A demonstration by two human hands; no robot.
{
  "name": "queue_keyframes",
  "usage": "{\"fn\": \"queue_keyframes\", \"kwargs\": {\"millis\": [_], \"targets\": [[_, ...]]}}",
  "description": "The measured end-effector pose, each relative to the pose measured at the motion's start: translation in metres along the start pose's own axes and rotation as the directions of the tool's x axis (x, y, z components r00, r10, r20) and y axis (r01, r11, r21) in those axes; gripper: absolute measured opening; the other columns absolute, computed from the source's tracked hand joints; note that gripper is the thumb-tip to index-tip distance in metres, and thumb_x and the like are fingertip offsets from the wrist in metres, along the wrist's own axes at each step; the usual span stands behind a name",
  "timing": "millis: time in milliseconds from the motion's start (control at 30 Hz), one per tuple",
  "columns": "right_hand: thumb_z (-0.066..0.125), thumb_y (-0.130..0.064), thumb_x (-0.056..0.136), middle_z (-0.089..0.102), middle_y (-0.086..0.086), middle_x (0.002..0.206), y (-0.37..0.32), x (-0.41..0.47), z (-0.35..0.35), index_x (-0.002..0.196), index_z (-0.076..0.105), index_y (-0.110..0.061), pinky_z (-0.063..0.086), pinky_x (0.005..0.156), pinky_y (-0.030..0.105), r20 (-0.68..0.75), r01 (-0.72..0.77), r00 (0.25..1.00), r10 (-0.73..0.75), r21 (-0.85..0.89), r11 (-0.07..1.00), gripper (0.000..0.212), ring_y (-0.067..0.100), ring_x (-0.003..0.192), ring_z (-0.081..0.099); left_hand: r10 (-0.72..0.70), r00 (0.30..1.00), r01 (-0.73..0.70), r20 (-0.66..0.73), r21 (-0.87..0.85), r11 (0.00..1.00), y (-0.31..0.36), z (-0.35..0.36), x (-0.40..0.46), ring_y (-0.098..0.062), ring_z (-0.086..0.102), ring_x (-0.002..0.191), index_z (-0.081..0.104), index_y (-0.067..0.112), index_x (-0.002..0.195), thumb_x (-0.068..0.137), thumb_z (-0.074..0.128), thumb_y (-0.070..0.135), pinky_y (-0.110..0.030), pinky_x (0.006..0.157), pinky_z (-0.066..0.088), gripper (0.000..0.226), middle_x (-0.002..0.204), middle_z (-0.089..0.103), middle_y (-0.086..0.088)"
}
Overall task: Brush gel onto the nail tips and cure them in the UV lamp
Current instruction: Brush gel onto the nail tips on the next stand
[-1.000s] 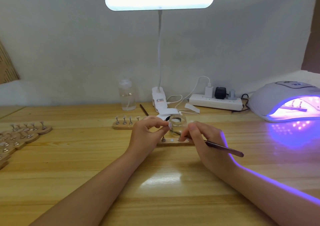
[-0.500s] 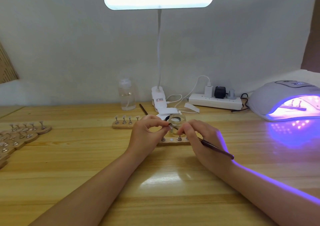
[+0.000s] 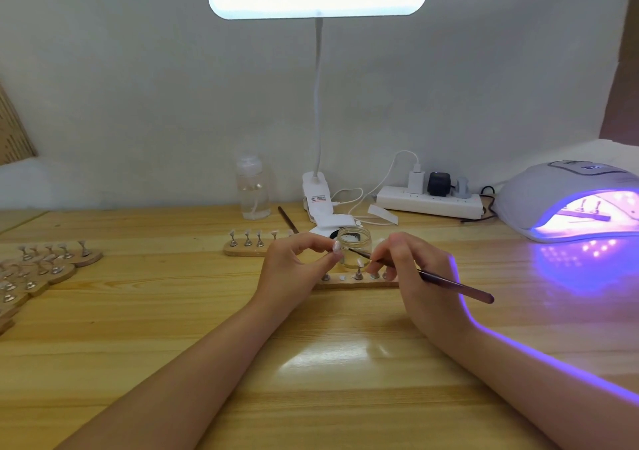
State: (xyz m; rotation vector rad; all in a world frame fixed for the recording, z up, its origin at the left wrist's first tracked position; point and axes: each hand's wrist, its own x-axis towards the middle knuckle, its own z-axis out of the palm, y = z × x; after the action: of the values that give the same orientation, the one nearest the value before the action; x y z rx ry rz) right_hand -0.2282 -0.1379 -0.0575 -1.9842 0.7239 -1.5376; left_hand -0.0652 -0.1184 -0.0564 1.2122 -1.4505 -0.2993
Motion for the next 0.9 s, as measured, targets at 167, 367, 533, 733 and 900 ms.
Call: {"fn": "queue_keyframes", "kwargs": {"millis": [167, 367, 533, 733, 900], "targets": [[0.033, -0.044, 0.083, 0.066, -0.007, 0.069, 0.0002, 0.0006, 0.0002, 0.065, 0.058, -0.03, 0.042, 0.055, 0.012, -0.002, -0.014, 1.0, 0.014, 0.013, 1.0, 0.033, 0.001, 0.059, 0.057, -0.006, 0.999, 0.005, 0.052, 0.023, 1.0, -0.0002, 0.0014, 0.0009, 0.011, 0.055, 0.075, 0.067, 0.028, 0.067, 0.072, 0.075, 0.013, 0.001, 0.073, 0.034, 0.017, 0.073, 0.065, 0.014], [0.033, -0.045, 0.083, 0.066, -0.007, 0.069, 0.0011, 0.0006, 0.0005, 0.067, 0.058, -0.029, 0.044, 0.054, 0.014, 0.004, -0.029, 1.0, 0.029, 0.013, 0.999, 0.034, -0.001, 0.059, 0.057, -0.066, 0.987, 0.053, 0.147, 0.092, 0.994, -0.0028, 0.0023, 0.0024, 0.005, 0.058, 0.078, 0.064, 0.033, 0.066, 0.071, 0.076, 0.018, -0.009, 0.081, 0.039, 0.02, 0.075, 0.066, 0.011], [0.033, -0.045, 0.082, 0.066, -0.008, 0.068, 0.0016, 0.0007, -0.0002, 0.067, 0.059, -0.028, 0.043, 0.056, 0.014, 0.02, -0.031, 0.999, 0.031, 0.008, 0.999, 0.035, -0.001, 0.061, 0.058, -0.062, 0.981, 0.045, 0.183, 0.097, 0.994, -0.0045, 0.0026, 0.004, 0.008, 0.055, 0.069, 0.064, 0.032, 0.066, 0.07, 0.076, 0.014, -0.007, 0.072, 0.039, 0.023, 0.068, 0.063, 0.014], [0.033, -0.047, 0.082, 0.066, -0.008, 0.067, 0.0009, 0.0007, 0.0004, 0.065, 0.058, -0.029, 0.043, 0.056, 0.014, 0.018, -0.041, 0.999, 0.04, 0.015, 0.999, 0.035, 0.0, 0.059, 0.057, -0.07, 0.981, 0.057, 0.183, 0.078, 0.995, -0.0042, 0.0028, 0.0039, 0.009, 0.054, 0.064, 0.061, 0.029, 0.074, 0.067, 0.079, 0.009, -0.004, 0.069, 0.041, 0.028, 0.069, 0.062, 0.013], [0.033, -0.048, 0.082, 0.066, -0.006, 0.067, 0.0009, 0.0003, -0.0001, 0.066, 0.059, -0.028, 0.045, 0.056, 0.018, 0.019, -0.053, 0.998, 0.053, 0.017, 0.998, 0.036, 0.001, 0.059, 0.057, -0.097, 0.979, 0.078, 0.18, 0.107, 0.991, -0.0034, 0.003, 0.0031, 0.008, 0.054, 0.064, 0.058, 0.033, 0.079, 0.068, 0.079, 0.012, 0.001, 0.072, 0.035, 0.031, 0.061, 0.06, 0.015]]}}
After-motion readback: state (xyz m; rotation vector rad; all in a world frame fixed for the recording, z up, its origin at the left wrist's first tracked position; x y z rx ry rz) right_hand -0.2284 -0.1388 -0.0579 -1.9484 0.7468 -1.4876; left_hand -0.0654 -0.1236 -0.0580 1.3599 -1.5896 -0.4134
